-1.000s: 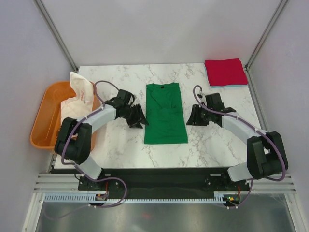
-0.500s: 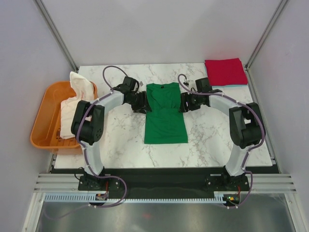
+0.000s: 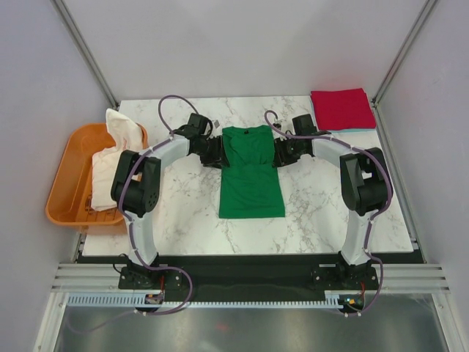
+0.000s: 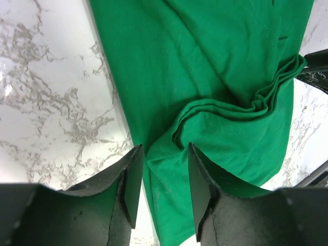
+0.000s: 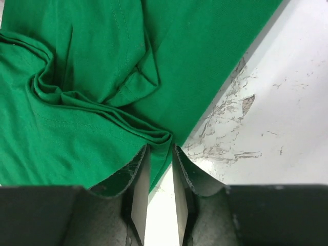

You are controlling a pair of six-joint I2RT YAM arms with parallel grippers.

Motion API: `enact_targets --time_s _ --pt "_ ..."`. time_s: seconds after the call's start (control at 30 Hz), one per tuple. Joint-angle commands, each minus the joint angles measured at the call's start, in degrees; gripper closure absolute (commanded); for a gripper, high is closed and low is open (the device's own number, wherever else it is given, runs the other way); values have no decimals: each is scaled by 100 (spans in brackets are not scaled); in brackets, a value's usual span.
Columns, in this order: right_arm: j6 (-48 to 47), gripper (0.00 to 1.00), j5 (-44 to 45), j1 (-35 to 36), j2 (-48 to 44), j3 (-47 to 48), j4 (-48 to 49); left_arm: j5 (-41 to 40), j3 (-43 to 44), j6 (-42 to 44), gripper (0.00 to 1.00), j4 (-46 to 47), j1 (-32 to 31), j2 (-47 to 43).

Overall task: Fold and stack the t-shirts
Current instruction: Fold the tshirt

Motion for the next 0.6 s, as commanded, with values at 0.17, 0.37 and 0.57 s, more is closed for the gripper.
enact_targets --time_s 0.17,0.37,0.57 --pt "-141 58 -348 -20 121 102 110 180 227 238 55 209 -16 297" --pt "-54 62 -533 -11 209 224 146 84 95 80 69 428 -24 253" --pt "105 100 -112 -20 24 224 216 -170 165 -87 97 465 -7 191"
